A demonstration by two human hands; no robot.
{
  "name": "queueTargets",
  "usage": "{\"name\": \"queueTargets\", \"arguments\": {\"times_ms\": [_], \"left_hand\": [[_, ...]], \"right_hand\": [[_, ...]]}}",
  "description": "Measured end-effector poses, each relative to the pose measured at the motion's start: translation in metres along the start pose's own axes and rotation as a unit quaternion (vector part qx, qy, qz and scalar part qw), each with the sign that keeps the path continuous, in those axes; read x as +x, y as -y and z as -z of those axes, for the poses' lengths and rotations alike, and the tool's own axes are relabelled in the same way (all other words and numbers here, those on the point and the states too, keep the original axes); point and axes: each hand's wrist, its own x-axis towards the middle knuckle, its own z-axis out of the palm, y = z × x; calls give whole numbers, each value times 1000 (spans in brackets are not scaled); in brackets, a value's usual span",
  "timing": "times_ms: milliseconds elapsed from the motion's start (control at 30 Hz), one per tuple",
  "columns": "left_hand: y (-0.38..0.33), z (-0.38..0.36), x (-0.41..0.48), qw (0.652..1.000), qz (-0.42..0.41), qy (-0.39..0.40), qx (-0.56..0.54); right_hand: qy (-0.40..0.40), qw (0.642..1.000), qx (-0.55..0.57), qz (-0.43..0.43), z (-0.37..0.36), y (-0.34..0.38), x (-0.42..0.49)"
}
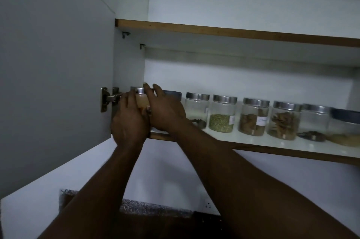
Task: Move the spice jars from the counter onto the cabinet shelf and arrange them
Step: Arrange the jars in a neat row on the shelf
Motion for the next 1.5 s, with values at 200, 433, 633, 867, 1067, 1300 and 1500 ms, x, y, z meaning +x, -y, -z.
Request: {"name": "queueTargets", "arguments": {"times_ms": [200, 433, 633, 867, 1067, 1300, 1500], "left_hand": [[2, 7, 4, 997, -8, -32, 74], [-41, 1, -14, 988, -117, -28, 99], [-147, -21, -49, 962, -245, 77, -89], [-296, -74, -108, 903, -322, 216, -182], [-402, -141, -162, 868, -342, 276, -230], [-478, -198, -192, 868, -355, 266, -224], [-508, -217, -201, 874, -380, 220, -210]], "right_hand": [[-35, 999, 19, 26, 18, 2, -17], [-92, 995, 31, 22, 57, -41, -77], [-171, 981, 71, -49, 101, -111, -145], [-199, 960, 19, -198, 164, -234, -241], [-136, 954, -41, -265, 201, -337, -315], [-116, 934, -90, -326, 221, -414, -350], [-38, 936, -137, -323, 234, -452, -334]]}}
